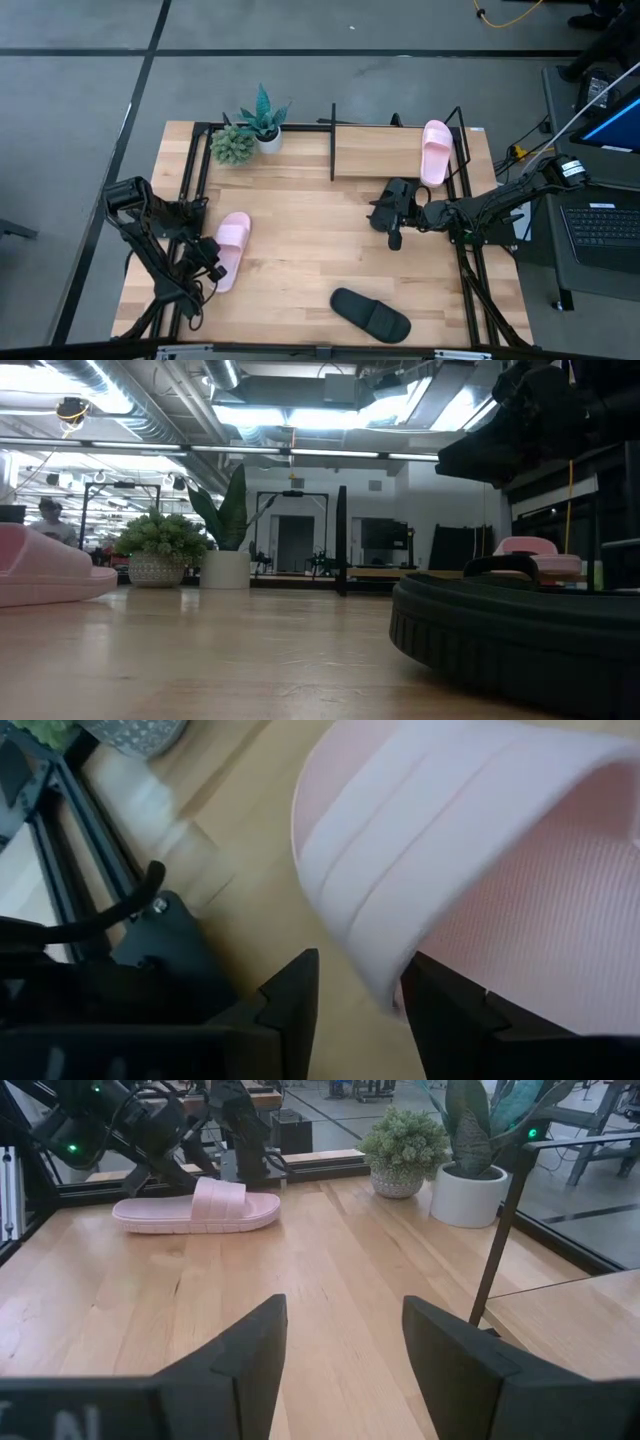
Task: Pick and place slides into the shelf
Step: Put the pink slide on the shelf
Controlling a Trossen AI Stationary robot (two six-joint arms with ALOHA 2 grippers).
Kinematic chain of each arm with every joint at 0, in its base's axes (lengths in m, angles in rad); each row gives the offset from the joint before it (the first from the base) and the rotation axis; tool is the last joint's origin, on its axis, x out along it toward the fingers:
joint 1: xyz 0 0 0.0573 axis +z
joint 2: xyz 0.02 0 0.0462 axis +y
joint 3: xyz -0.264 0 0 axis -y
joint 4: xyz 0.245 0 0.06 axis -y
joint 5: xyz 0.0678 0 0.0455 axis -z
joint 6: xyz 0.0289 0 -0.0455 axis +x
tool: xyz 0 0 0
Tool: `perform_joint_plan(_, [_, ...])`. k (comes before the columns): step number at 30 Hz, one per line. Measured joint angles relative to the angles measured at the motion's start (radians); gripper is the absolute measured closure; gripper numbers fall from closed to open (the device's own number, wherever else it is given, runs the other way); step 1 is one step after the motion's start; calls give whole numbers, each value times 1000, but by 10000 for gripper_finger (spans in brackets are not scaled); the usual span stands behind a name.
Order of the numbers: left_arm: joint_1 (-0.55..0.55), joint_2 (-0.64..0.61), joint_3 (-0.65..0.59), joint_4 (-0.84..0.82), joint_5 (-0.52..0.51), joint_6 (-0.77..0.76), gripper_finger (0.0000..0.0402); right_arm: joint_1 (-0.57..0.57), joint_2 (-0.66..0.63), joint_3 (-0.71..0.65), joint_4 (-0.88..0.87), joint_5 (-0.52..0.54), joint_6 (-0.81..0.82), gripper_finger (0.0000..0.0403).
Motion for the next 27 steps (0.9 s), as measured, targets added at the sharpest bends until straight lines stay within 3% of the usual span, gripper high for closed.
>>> perform_joint_plan(6, [0, 0, -23, 81, -9, 47, 275, 0, 0, 0, 0, 0, -1, 202])
perform_joint_plan(19, [0, 0, -23, 135, -69, 37, 366, 0, 0, 0, 0, 0, -1, 202])
perform_joint_plan(27, [7, 0, 3, 137, -101, -33, 394, 0, 0, 0, 0, 0, -20, 202])
